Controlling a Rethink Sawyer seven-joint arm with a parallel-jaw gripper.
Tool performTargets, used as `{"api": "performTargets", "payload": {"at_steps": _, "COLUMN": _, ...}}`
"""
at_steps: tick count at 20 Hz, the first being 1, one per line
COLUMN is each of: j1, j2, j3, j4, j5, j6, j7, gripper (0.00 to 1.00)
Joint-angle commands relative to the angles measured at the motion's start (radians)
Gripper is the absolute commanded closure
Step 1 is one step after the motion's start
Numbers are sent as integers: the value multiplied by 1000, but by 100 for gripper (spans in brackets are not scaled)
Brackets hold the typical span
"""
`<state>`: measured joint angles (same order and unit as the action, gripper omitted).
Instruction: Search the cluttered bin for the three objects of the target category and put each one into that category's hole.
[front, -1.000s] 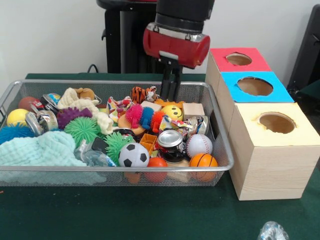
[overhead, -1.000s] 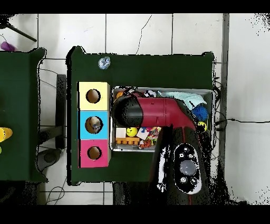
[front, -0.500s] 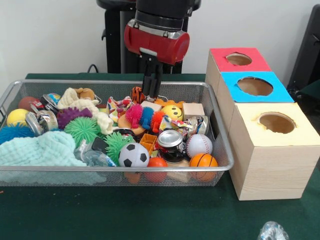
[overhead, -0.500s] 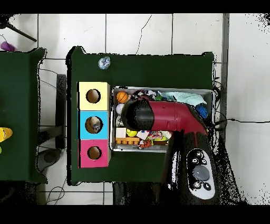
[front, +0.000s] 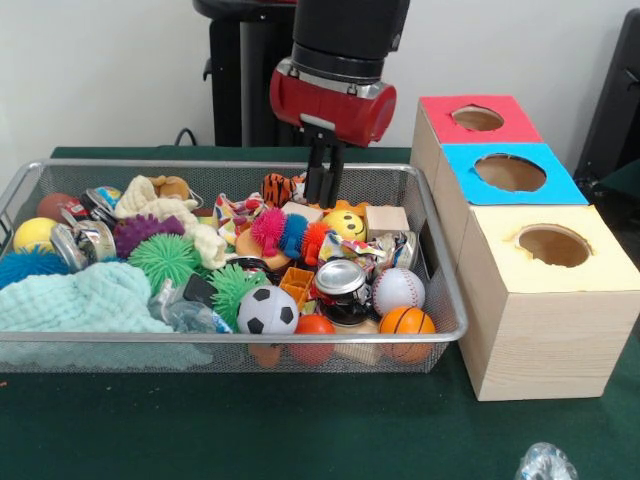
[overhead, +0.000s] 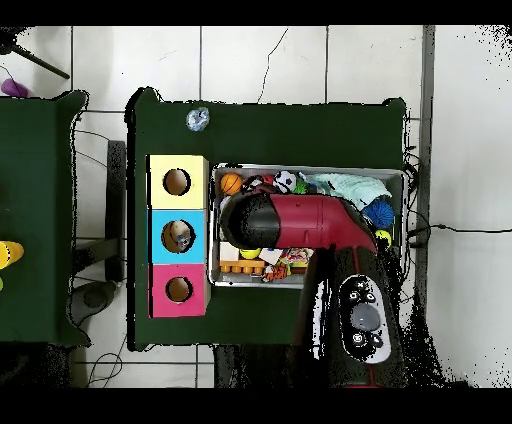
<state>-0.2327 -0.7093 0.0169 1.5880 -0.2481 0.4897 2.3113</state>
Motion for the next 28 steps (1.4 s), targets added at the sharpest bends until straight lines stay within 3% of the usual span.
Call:
{"api": "performTargets", "payload": {"at_steps": 1, "j1": 2, "j2": 58, "j3": 28, "j4": 87, "j5": -47, "j6": -67, "j7": 29, "gripper": 100}}
{"api": "performTargets", "payload": {"at_steps": 7, "j1": 30, "j2": 51, "j3": 1, "j4": 77, "j5": -43, "j6": -50, "j7": 39, "gripper": 100}}
{"api": "performTargets", "payload": {"at_steps": 10, "j1": 64, "j2": 45, "j3": -31, "j4": 87, "j5": -51, "j6": -90, "j7": 76, "gripper": 100}}
{"api": "performTargets", "payload": {"at_steps": 14, "j1": 56, "j2": 12, "j3": -19, "j4": 123, "j5": -17, "j6": -77, "j7": 78, "gripper": 100}}
{"api": "performTargets", "payload": {"at_steps": 16, "j1": 23, "j2": -6, "j3": 22, "j4": 159, "j5": 16, "j6": -58, "j7": 59, "gripper": 100}}
{"api": "performTargets", "payload": {"at_steps": 19, "j1": 42, "j2": -20, "j3": 18, "j4": 180, "j5": 36, "j6": -44, "j7": 87, "gripper": 100}}
{"api": "performTargets", "payload": {"at_steps": 23, "j1": 90, "j2": -15, "j3": -25, "j4": 164, "j5": 10, "j6": -49, "j7": 105, "gripper": 100}}
{"api": "performTargets", "payload": {"at_steps": 28, "j1": 51, "j2": -4, "j3": 16, "j4": 148, "j5": 27, "j6": -23, "j7": 53, "gripper": 100}}
